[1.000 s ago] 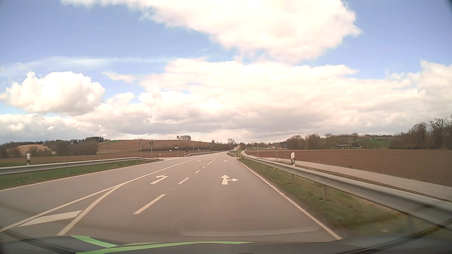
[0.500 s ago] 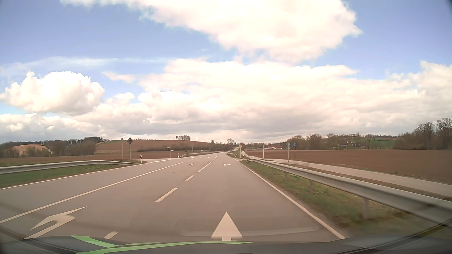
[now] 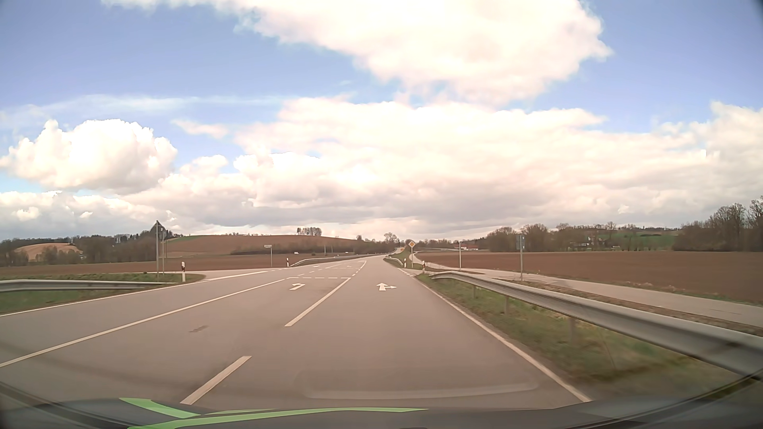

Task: Follow the waypoints while adhering to traffic rules and regulations

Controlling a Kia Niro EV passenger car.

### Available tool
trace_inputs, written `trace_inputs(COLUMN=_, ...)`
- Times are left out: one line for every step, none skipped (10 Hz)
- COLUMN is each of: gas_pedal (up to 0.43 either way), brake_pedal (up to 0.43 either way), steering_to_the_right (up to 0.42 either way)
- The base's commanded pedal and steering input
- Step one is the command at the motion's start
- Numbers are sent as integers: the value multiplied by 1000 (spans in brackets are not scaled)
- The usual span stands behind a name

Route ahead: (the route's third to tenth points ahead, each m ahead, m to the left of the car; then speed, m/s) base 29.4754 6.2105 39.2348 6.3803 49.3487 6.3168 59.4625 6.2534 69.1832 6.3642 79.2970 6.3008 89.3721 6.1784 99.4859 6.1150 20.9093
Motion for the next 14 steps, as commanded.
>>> trace_inputs(gas_pedal=240, brake_pedal=0, steering_to_the_right=-4)
trace_inputs(gas_pedal=248, brake_pedal=0, steering_to_the_right=-4)
trace_inputs(gas_pedal=248, brake_pedal=0, steering_to_the_right=-4)
trace_inputs(gas_pedal=248, brake_pedal=0, steering_to_the_right=-4)
trace_inputs(gas_pedal=248, brake_pedal=0, steering_to_the_right=-4)
trace_inputs(gas_pedal=260, brake_pedal=0, steering_to_the_right=-4)
trace_inputs(gas_pedal=260, brake_pedal=0, steering_to_the_right=-4)
trace_inputs(gas_pedal=260, brake_pedal=0, steering_to_the_right=-3)
trace_inputs(gas_pedal=260, brake_pedal=0, steering_to_the_right=-3)
trace_inputs(gas_pedal=260, brake_pedal=0, steering_to_the_right=-4)
trace_inputs(gas_pedal=260, brake_pedal=0, steering_to_the_right=-3)
trace_inputs(gas_pedal=260, brake_pedal=0, steering_to_the_right=-4)
trace_inputs(gas_pedal=268, brake_pedal=0, steering_to_the_right=-4)
trace_inputs(gas_pedal=268, brake_pedal=0, steering_to_the_right=-4)
